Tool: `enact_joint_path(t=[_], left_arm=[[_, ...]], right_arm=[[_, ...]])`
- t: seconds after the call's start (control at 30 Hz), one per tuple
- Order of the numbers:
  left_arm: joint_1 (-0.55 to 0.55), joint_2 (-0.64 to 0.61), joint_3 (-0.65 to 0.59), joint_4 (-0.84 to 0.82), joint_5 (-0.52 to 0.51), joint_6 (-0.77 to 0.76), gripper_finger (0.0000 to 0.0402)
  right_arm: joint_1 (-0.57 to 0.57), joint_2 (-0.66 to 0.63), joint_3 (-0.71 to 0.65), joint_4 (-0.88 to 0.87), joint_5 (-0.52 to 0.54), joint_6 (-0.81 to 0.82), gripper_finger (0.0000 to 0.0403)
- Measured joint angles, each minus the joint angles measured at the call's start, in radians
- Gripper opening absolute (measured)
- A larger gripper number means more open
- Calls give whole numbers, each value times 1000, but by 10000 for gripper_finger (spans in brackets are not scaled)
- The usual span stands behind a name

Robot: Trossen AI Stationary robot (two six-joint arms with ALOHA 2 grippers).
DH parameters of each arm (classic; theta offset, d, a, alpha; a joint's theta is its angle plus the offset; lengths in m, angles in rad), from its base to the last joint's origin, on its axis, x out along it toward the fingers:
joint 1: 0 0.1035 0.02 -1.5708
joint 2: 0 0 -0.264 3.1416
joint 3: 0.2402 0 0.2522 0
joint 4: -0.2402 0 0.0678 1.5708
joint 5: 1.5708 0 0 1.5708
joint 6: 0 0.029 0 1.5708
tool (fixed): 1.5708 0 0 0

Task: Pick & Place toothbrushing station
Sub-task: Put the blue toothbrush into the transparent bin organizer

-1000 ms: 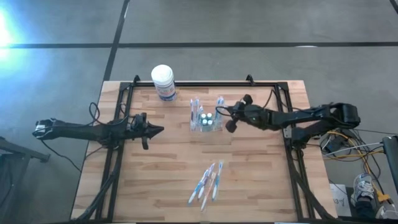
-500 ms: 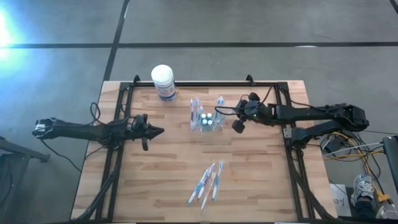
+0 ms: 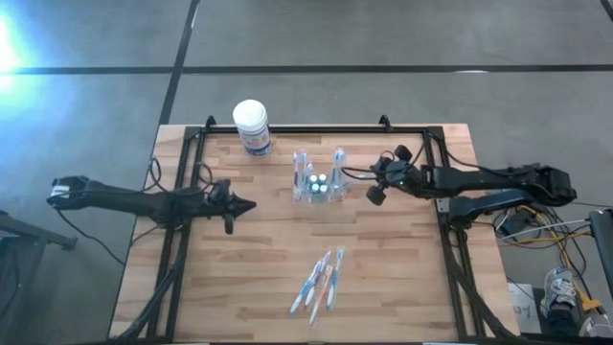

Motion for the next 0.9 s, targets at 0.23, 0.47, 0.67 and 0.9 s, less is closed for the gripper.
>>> enact_joint_path(t=[0.23,0.47,0.67,0.9], left_arm=[[0,14,0,3,0,1,8],[0,27,-1,8,-6,22,7],[0,27,-1,48,-8,31,6],[0,27,2,50,-8,57,10]], right_arm=[[0,-69,-1,-167,-185,4,8],[8,-83,-65,51,-554,-112,8],[-36,-14,-48,164,-551,-168,8],[-168,106,-2,294,-532,-151,8]])
